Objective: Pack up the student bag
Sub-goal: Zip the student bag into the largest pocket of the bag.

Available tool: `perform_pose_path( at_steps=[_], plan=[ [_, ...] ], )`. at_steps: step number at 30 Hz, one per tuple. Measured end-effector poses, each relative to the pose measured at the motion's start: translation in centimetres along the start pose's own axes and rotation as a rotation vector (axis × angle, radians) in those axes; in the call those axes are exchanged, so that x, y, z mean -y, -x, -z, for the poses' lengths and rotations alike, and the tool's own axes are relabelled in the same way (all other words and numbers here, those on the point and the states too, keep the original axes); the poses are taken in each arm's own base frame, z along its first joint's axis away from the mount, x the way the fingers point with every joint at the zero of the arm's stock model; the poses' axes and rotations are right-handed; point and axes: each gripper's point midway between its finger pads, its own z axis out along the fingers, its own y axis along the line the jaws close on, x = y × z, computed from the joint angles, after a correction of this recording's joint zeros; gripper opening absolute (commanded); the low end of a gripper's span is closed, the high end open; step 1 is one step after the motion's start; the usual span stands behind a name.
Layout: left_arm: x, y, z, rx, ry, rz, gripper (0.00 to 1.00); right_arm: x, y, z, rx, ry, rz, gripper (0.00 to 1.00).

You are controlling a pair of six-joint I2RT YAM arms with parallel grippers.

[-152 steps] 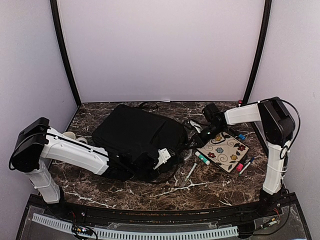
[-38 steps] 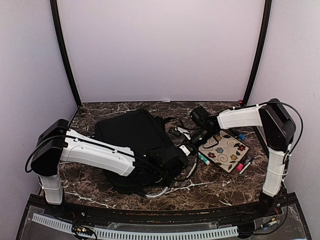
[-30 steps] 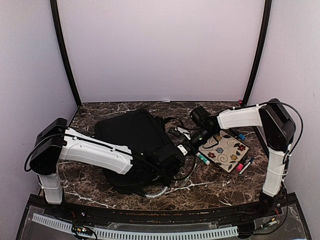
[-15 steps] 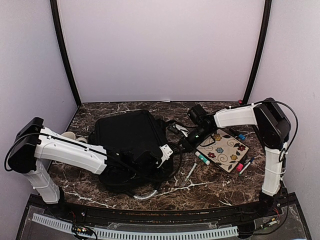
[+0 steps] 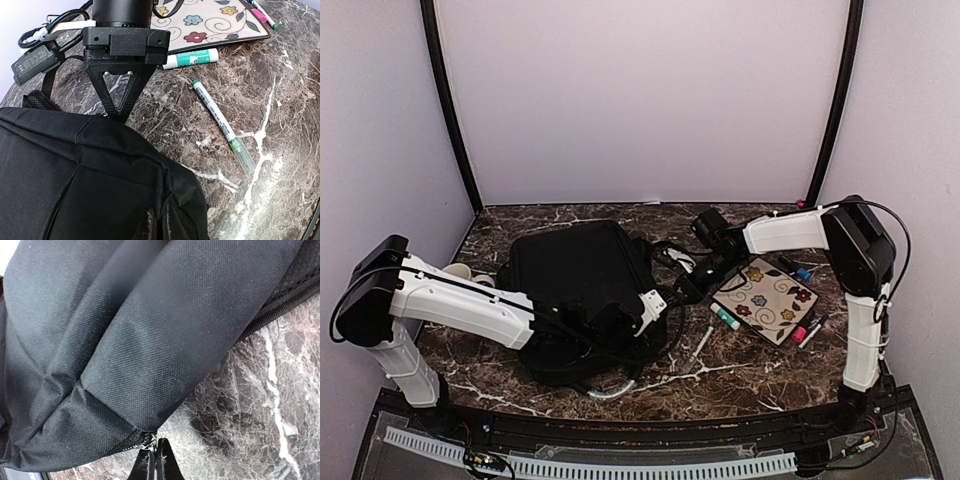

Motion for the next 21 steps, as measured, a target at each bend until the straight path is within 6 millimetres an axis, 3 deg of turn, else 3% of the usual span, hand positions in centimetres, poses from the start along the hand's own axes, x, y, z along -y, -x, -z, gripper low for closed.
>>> perform_pose_path(
  at_steps=[5, 11, 21],
  plan=[
    [0.2, -0.1, -0.1, -0.004, -0.003, -0.014, 0.0, 0.5, -0.1, -0.1, -0.006, -0.03, -0.002, 0.26],
    [0.7, -0.2, 0.0, -0.004, -0.003, -0.037, 0.0, 3.0, -0.1, 1.6, 0.026, -0.142, 0.009, 0.37],
    [1.0, -0.3, -2.0, -0.014, -0.012, -0.174, 0.0, 1.1, 3.6, 12.6, 0.26, -0.314, 0.136, 0.43]
  ],
)
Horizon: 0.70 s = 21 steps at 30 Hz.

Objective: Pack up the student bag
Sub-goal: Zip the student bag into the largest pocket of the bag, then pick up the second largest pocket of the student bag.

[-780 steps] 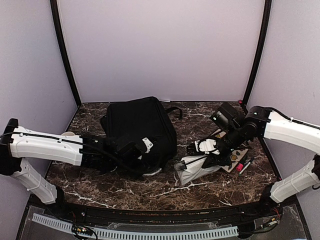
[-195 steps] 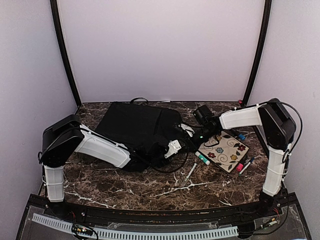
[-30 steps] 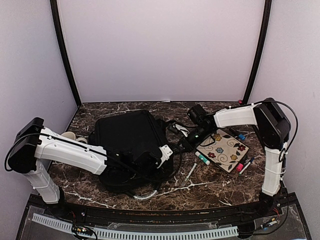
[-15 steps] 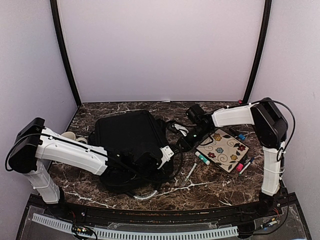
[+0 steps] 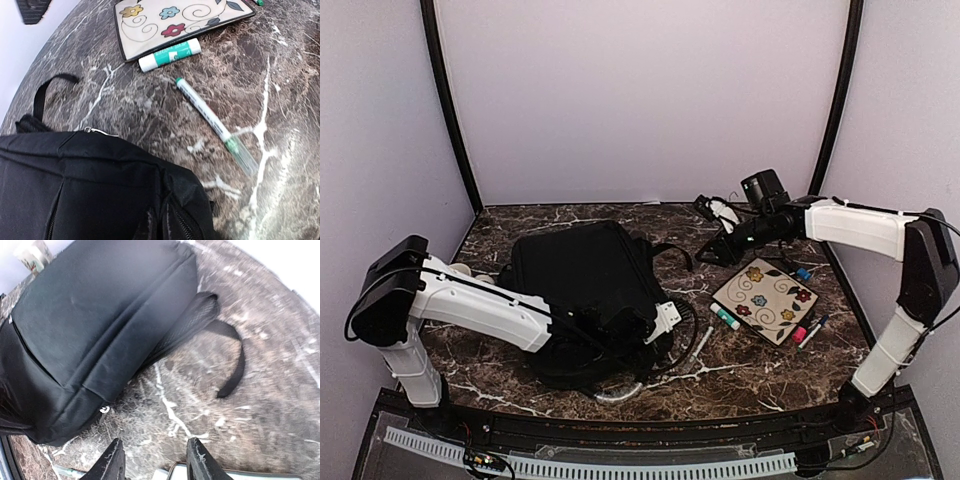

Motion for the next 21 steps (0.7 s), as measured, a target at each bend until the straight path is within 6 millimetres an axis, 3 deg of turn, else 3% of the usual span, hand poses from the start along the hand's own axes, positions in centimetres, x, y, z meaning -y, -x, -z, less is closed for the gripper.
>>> perform_pose_path(
  at_steps=[3, 7, 12, 16, 21],
  plan=[
    [-0.2, 1.6, -1.4, 0.02, -0.014, -0.028, 0.0, 0.7, 0.5, 1.2, 0.037, -0.026, 0.004, 0.43],
    [-0.5, 3.0, -3.3, 0.034, -0.034, -0.047, 0.01, 1.5, -0.5, 1.3, 0.028, -0.031, -0.018, 0.43],
    [-0.2, 3.8, -3.8, 0.033, -0.073, -0.041, 0.38, 1.3, -0.8, 1.3, 0.032, -0.006, -0.021, 0.43],
    [0.5, 4.8, -1.9, 0.061, -0.105, -0.004, 0.54, 1.0, -0.8, 1.3, 0.04, 0.017, -0.015, 0.43],
    [-1.4, 6.0, 4.4, 0.126, -0.079, 0.1, 0.64, 0.6, -0.9, 1.1, 0.055, 0.044, -0.006, 0.43]
  ],
)
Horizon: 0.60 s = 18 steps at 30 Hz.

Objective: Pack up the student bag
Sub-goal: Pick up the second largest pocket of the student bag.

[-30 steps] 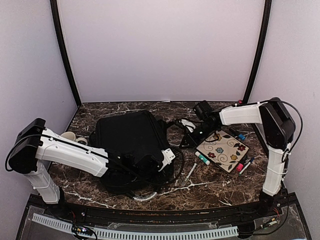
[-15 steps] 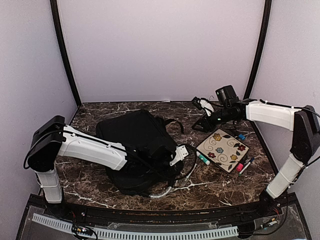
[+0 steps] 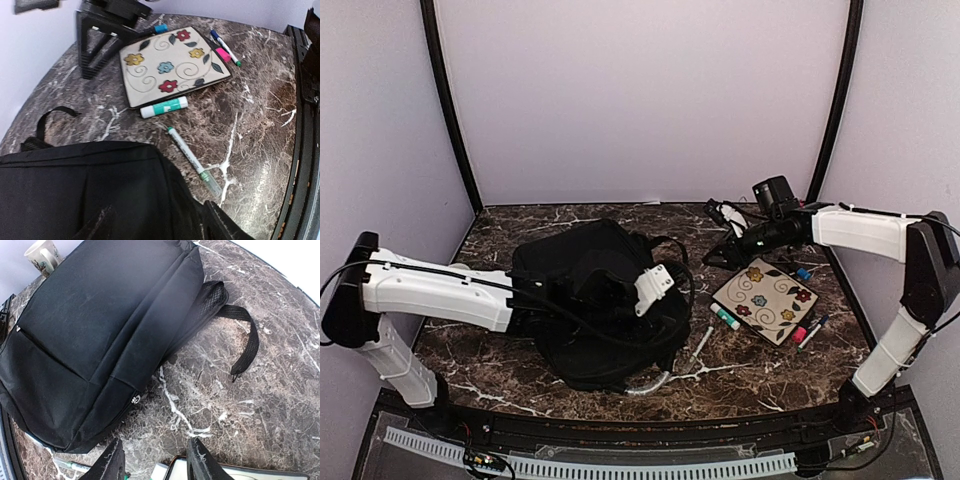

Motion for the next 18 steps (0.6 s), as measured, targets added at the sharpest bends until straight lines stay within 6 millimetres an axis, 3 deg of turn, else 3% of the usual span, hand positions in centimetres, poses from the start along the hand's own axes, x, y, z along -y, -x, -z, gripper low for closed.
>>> perform_pose_path(
  at_steps=[3, 6, 13, 18],
  plan=[
    [-2.4, 0.9, 3.3, 0.028, 0.078, 0.07, 0.68, -0.3, -0.3, 0.2, -0.007, 0.007, 0.003, 0.43],
    [-4.8, -0.4, 5.0, -0.002, 0.168, 0.124, 0.7, -0.8, 0.5, 1.4, 0.01, 0.003, 0.025, 0.43],
    [-7.5, -8.1, 5.0, -0.249, 0.296, 0.136, 0.72, -3.2, 3.5, 6.7, 0.057, -0.021, 0.168, 0.46],
    [-9.2, -10.0, 5.2, -0.322, 0.349, 0.154, 0.72, -4.8, 1.0, 8.1, -0.027, 0.008, 0.221, 0.45]
  ],
)
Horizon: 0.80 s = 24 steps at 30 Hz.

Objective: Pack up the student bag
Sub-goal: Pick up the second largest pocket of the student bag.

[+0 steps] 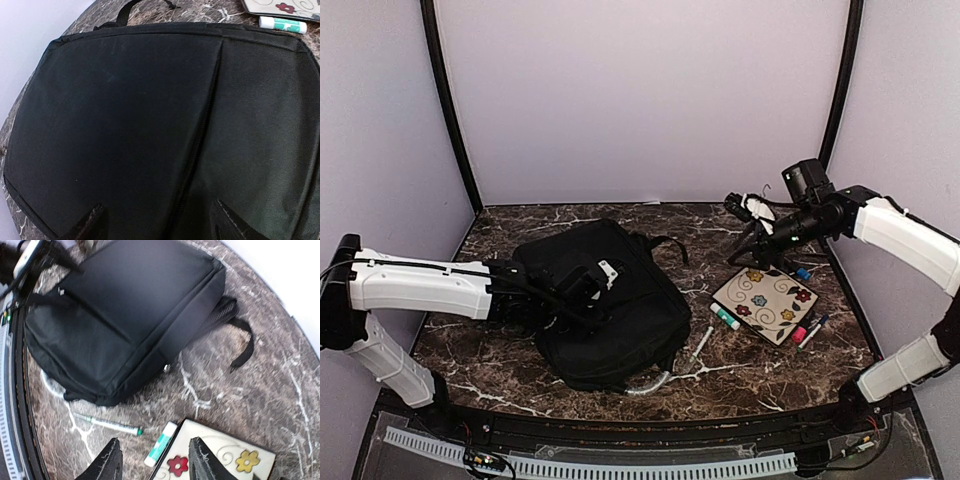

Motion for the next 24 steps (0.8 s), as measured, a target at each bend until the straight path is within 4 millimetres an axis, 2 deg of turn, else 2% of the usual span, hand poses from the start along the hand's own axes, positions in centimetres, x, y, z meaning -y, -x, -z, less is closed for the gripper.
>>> perform_pose_path(
  at_steps=[4, 6, 8, 12, 18, 21, 24],
  plan=[
    [-1.2, -1.0, -1.3, -0.052, 0.045, -0.028, 0.71, -1.9, -4.0, -0.5, -0.085, 0.043, -0.01, 0.46],
    [-1.2, -1.5, -2.2, -0.079, 0.057, -0.06, 0.7, -2.6, -5.3, -0.6, -0.104, 0.056, -0.022, 0.46],
    [-1.1, -1.5, -3.0, -0.105, 0.068, -0.101, 0.7, -3.1, -5.8, -0.4, -0.107, 0.061, -0.026, 0.46],
    [-1.0, -0.3, -4.4, -0.127, 0.111, -0.193, 0.64, -2.9, -5.2, -0.4, -0.083, 0.053, -0.022, 0.46],
    [-2.3, 2.0, -6.4, -0.127, 0.207, -0.334, 0.36, -2.8, -5.4, -1.1, -0.09, 0.073, -0.036, 0.46],
    [-3.8, 3.0, -7.0, -0.106, 0.23, -0.357, 0.17, -2.7, -5.8, -1.5, -0.103, 0.08, -0.05, 0.47],
    [-5.2, 3.5, -7.6, -0.095, 0.24, -0.36, 0.05, -2.5, -5.6, -1.6, -0.098, 0.07, -0.064, 0.49]
  ],
)
